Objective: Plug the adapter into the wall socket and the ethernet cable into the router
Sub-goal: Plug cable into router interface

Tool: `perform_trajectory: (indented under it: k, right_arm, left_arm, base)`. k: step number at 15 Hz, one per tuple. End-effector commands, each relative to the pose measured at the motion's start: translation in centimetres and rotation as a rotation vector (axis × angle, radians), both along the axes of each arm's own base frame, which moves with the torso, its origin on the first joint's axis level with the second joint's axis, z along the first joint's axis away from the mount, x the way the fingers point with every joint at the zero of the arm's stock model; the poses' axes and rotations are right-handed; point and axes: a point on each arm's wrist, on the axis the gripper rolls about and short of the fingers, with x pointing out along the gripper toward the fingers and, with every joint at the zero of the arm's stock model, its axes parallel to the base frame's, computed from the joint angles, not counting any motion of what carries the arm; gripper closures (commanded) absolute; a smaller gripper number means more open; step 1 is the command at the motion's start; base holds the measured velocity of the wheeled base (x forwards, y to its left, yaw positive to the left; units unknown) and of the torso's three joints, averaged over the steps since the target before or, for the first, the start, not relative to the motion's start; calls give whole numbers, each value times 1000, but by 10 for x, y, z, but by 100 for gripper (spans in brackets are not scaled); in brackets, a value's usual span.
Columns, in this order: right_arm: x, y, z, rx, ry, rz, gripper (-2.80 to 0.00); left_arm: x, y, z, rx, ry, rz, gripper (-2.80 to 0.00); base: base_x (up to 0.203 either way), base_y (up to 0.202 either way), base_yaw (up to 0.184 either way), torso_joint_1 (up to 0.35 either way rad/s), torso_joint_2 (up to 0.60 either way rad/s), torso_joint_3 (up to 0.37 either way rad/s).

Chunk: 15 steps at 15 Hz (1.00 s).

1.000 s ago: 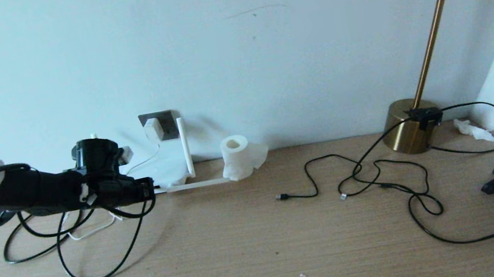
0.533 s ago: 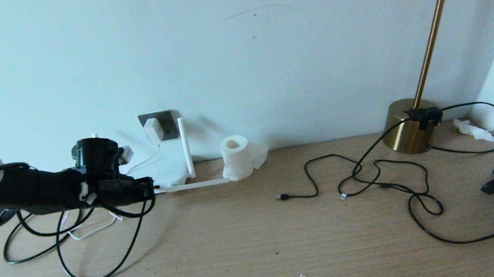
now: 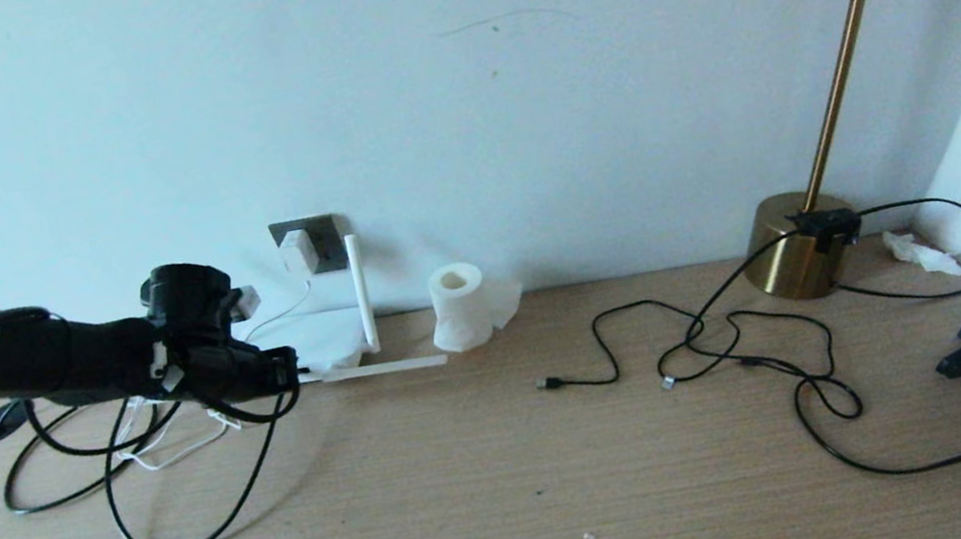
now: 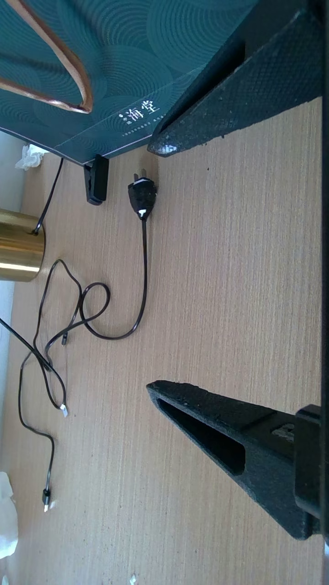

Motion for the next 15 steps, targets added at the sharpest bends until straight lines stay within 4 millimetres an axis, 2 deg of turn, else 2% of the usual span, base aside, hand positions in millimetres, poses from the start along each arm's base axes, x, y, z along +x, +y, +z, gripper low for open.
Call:
perform_trajectory:
  k: [1,15]
  right_arm:
    - [0,0,0,-1,3,0,-280]
    - [0,0,0,-1,1,0,-280]
  left_arm:
    - [0,0,-1,-1,4,-1,0]
    - [-2,-1,-2,2,24,-1,0]
  base:
    - [0,0,0,0,0,0]
    - [0,0,0,0,0,0]
